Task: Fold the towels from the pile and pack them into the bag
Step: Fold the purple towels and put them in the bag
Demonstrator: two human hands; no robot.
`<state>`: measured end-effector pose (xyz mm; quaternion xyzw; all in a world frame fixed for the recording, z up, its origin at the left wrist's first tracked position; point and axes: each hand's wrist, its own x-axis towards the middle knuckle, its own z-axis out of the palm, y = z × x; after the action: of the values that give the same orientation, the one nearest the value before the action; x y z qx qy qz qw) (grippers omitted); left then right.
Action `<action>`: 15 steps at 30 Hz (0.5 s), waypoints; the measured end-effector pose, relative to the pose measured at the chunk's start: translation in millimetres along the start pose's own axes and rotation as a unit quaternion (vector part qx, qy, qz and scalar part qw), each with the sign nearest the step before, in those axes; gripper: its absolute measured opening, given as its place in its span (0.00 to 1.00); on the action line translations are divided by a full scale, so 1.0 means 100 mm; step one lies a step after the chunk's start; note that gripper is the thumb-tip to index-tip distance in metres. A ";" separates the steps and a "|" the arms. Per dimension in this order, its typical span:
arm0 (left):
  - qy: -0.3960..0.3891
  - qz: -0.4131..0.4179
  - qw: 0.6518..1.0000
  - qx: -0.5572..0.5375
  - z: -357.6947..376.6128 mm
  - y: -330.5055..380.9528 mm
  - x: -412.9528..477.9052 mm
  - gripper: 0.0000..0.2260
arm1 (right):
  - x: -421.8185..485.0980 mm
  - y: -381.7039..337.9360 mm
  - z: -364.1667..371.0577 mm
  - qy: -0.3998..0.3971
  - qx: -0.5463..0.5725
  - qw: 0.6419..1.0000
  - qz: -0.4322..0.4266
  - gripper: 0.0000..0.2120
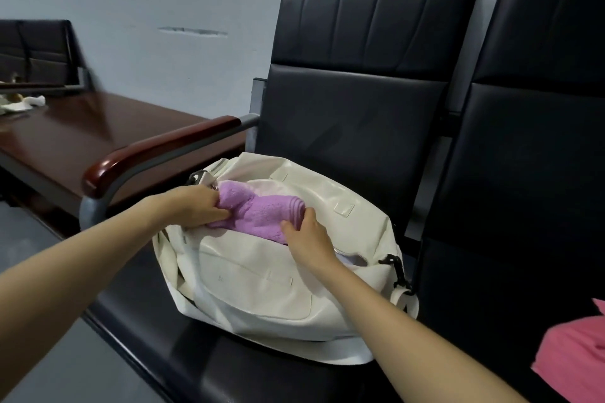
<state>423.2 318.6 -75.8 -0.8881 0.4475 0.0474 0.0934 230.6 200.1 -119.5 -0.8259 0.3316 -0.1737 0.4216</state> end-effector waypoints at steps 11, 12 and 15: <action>0.124 -0.166 0.973 0.107 0.14 0.08 0.17 0.16 | 0.21 -0.11 0.19 -0.159 0.022 0.984 0.071 0.16; 0.150 -0.176 0.968 0.094 0.16 0.07 0.17 0.16 | 0.23 -0.12 0.19 -0.171 -0.007 0.983 0.070 0.15; 0.228 -0.123 0.961 0.099 0.16 0.17 0.16 0.15 | 0.27 -0.09 0.22 -0.159 -0.099 0.981 0.056 0.15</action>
<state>419.2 299.8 -96.6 -0.9098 0.3470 -0.2128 0.0813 265.8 198.1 -124.6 -0.8608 0.3210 0.0174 0.3946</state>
